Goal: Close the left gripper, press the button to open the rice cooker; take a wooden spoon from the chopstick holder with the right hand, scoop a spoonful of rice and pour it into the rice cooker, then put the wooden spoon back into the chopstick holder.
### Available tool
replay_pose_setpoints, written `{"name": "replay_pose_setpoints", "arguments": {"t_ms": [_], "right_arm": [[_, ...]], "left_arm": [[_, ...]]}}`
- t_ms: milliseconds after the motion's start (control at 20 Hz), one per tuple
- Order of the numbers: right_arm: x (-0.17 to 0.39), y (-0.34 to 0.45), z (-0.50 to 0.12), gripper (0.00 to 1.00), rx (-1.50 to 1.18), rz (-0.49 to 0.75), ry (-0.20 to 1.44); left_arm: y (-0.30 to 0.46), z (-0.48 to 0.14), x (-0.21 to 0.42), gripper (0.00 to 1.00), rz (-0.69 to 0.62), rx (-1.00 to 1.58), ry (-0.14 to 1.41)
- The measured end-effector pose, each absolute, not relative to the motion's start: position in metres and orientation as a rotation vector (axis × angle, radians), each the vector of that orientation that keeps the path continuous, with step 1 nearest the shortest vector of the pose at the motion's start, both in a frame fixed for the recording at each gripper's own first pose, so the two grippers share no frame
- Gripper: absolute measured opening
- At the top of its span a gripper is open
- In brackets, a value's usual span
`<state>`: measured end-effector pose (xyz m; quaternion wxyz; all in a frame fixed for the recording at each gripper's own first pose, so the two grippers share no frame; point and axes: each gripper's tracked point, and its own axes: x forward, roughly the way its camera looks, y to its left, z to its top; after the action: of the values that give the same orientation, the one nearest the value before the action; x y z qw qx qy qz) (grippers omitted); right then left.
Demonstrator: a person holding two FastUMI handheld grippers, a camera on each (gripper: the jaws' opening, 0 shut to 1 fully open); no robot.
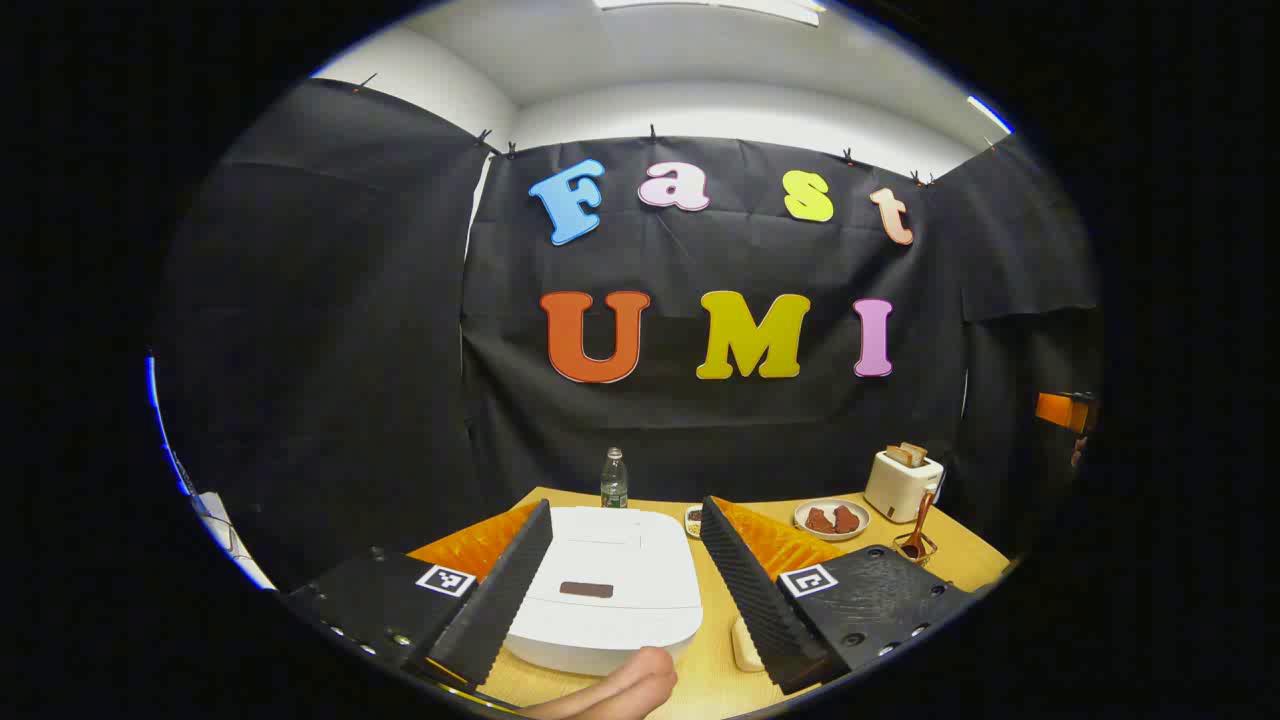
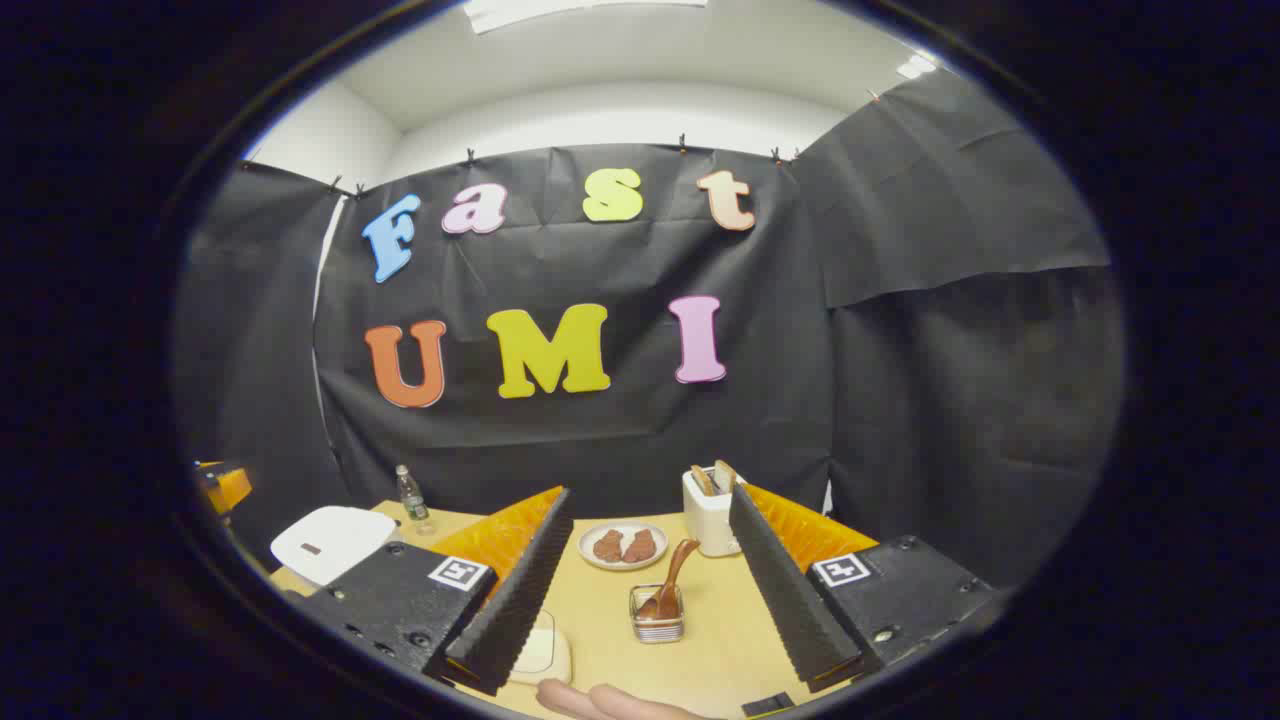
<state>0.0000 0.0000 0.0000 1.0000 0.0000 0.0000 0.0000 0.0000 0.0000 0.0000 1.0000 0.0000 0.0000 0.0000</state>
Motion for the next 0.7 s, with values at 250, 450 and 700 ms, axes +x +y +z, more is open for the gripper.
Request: {"name": "replay_pose_setpoints", "arguments": {"t_ms": [250, 450, 700], "right_arm": [[-0.006, -0.003, 0.009, 1.0, -0.013, -0.002, -0.041], [-0.005, -0.002, 0.006, 1.0, -0.014, 0.013, -0.043], [0.002, -0.009, 0.005, 1.0, -0.017, -0.006, -0.052]], "left_arm": [[-0.004, 0.0, -0.005, 0.94, -0.022, 0.02, -0.005], [0.002, 0.003, -0.007, 0.94, -0.031, 0.004, -0.007], [-0.003, 0.0, -0.005, 0.94, -0.08, -0.023, -0.013]]}}
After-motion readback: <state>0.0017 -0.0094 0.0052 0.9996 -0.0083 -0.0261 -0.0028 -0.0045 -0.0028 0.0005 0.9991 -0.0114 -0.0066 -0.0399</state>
